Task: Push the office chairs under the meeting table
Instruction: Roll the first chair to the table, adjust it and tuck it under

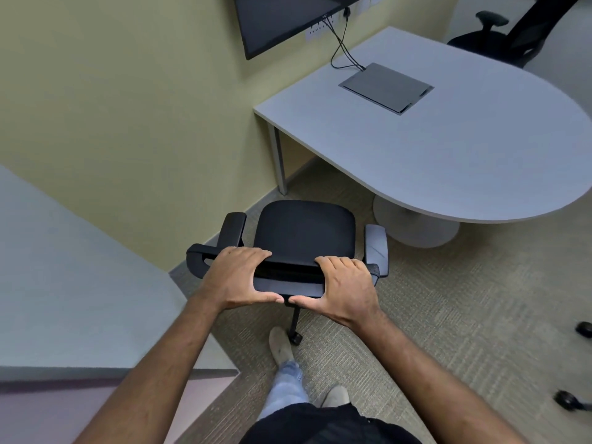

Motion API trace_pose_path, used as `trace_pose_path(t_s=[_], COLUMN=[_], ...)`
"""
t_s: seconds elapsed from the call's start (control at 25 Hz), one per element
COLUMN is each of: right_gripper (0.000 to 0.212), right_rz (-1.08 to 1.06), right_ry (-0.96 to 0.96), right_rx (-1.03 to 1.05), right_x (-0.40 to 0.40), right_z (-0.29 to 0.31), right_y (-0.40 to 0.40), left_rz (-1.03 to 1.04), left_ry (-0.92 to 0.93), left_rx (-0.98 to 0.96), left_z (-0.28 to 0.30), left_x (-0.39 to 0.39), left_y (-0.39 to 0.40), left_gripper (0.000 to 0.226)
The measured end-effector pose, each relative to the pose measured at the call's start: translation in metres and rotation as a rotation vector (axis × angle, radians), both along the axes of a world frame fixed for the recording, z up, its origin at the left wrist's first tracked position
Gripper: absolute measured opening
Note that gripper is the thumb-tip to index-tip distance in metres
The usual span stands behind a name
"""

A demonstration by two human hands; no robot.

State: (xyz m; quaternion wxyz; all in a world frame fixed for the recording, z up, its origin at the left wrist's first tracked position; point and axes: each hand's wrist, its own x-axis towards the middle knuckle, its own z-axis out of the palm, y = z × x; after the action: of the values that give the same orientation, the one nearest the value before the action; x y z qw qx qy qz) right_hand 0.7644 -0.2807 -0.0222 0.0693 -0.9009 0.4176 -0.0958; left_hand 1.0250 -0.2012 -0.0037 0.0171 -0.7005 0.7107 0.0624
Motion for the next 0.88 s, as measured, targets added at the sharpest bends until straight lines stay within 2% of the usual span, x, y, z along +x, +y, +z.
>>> trace_pose_path(t_s=[0.4, 0.6, 0.88], right_gripper=[0.104, 0.104, 0.098], right_rz=[-0.018, -0.051, -0.137], right_ry=[0.021, 0.015, 0.003], right_rx=[-0.016, -0.028, -0.055], right_x=[0.022, 0.036, 0.075], right_z=[0.003, 0.004, 0.001], right_y=[-0.045, -0.078, -0.126], left_rz=[-0.008, -0.035, -0.117], left_ry=[-0.035, -0.036, -0.051], left_rx=[-0.049, -0.051, -0.043], left_z=[0.007, 0.010, 0.010], left_x=[0.014, 0.030, 0.072], left_y=[-0.047, -0.087, -0.157], left_gripper=[0.105, 0.109, 0.097])
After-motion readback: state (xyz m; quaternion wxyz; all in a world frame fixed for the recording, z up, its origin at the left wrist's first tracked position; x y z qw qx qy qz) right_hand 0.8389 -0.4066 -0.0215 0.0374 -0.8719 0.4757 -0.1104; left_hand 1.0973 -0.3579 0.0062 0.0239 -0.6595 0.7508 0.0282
